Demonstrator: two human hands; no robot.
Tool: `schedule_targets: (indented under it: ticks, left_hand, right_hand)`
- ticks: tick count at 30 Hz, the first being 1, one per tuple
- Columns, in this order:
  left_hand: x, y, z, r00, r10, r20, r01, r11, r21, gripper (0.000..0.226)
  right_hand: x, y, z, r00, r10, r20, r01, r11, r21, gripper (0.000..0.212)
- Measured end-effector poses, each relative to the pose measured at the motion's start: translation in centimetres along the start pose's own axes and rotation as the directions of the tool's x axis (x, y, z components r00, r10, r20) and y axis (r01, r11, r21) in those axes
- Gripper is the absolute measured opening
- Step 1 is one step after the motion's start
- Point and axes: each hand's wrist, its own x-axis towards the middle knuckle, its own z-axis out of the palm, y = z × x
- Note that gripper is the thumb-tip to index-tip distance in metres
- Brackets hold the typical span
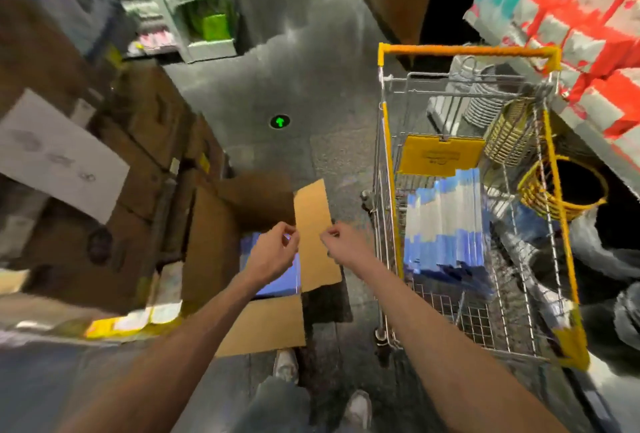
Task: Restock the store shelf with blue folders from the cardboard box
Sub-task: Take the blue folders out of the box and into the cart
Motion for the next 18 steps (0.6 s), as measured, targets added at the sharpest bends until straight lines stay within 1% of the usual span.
schedule_targets:
  ticks: [6, 8, 12, 14, 16, 18]
  left_hand:
    - [-1.7, -8.0, -4.4, 0.976, -0.200, -0.091, 0.193, 0.978, -0.080, 0.020]
    - [-1.5, -11.1, -5.8, 0.964, -0.245, -0.108, 0.232, 0.965, -0.121, 0.021]
    - [0.5, -17.0, -7.9, 0.954, -0.287, -0.081, 0.274, 0.951, -0.147, 0.020]
    - [2.1, -19.6, -8.8, 0.951, -0.303, -0.069, 0.288, 0.942, -0.170, 0.019]
    - [4.0, -22.4, -9.5, 0.944, -0.328, -0.044, 0.314, 0.929, -0.195, 0.019]
    - [6.3, -25.2, -9.9, 0.934, -0.357, -0.006, 0.348, 0.915, -0.202, 0.021]
  right_hand:
    - [2.4, -3.3, 8.3, 0.986, -0.051, 0.160, 0.075, 0.986, -0.147, 0.014]
    - [3.3, -4.9, 11.4, 0.980, -0.053, 0.193, 0.090, 0.978, -0.190, 0.023]
    - [6.5, -7.0, 17.5, 0.972, -0.010, 0.234, 0.083, 0.949, -0.304, 0.034]
    - [8.7, -7.7, 20.3, 0.969, 0.025, 0.247, 0.059, 0.943, -0.327, 0.031]
    - [10.8, -8.4, 22.7, 0.965, 0.055, 0.257, 0.038, 0.938, -0.343, 0.023]
    - [13.3, -8.6, 25.0, 0.960, 0.096, 0.264, 0.006, 0.934, -0.358, 0.023]
